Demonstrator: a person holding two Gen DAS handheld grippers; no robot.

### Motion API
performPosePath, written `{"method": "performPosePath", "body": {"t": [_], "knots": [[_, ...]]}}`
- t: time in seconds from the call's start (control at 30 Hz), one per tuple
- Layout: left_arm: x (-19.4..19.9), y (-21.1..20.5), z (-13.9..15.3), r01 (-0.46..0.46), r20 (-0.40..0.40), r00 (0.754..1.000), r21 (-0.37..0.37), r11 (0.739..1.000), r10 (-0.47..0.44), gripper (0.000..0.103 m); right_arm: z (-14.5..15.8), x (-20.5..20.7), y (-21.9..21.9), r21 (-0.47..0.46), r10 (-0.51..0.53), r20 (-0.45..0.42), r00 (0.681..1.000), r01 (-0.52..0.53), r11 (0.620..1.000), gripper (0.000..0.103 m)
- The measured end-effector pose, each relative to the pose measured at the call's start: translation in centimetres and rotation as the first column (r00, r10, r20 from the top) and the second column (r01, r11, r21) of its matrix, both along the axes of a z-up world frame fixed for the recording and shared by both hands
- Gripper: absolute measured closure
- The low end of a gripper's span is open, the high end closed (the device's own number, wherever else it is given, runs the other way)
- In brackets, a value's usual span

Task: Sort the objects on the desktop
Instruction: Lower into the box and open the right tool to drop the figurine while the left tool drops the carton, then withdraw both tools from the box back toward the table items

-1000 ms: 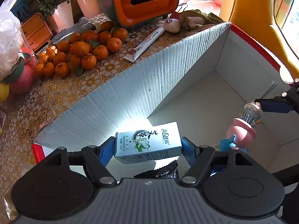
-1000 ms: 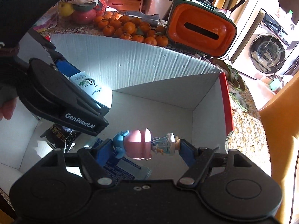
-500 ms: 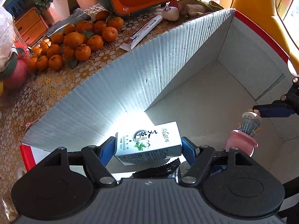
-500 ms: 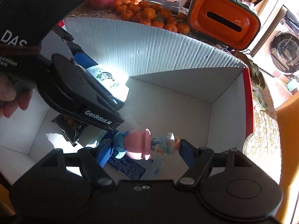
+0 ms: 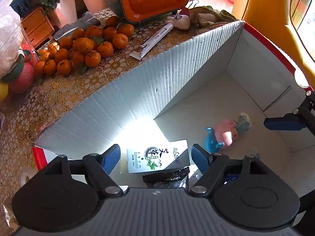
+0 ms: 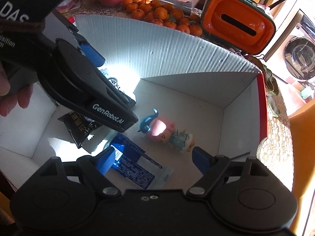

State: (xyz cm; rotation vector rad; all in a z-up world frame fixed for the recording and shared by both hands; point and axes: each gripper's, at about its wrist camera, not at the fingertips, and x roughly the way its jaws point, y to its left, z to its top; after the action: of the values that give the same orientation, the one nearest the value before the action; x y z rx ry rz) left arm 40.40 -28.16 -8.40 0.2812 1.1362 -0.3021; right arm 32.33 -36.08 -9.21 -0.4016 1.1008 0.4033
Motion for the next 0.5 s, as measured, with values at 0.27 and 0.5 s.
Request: {"method": "performPosePath", "body": {"t": [0.27,0.5], "knots": [[-2.2,0.5,2.8,0.030,0.035,0.999,-0.026,0.999,-0.029,0.024,2.6,-2.1,0.1,0.029,-0.017,0.063,0.998,0.015,0.999,0.018],[-4.9,2.0,6.0,0.035,0.075,0.997,-0.066,0.997,-0.030,0.024,5.1,-4.4,0.0,0.056,-0.041,0.118,0.992,0.035,0.998,0.018]]}}
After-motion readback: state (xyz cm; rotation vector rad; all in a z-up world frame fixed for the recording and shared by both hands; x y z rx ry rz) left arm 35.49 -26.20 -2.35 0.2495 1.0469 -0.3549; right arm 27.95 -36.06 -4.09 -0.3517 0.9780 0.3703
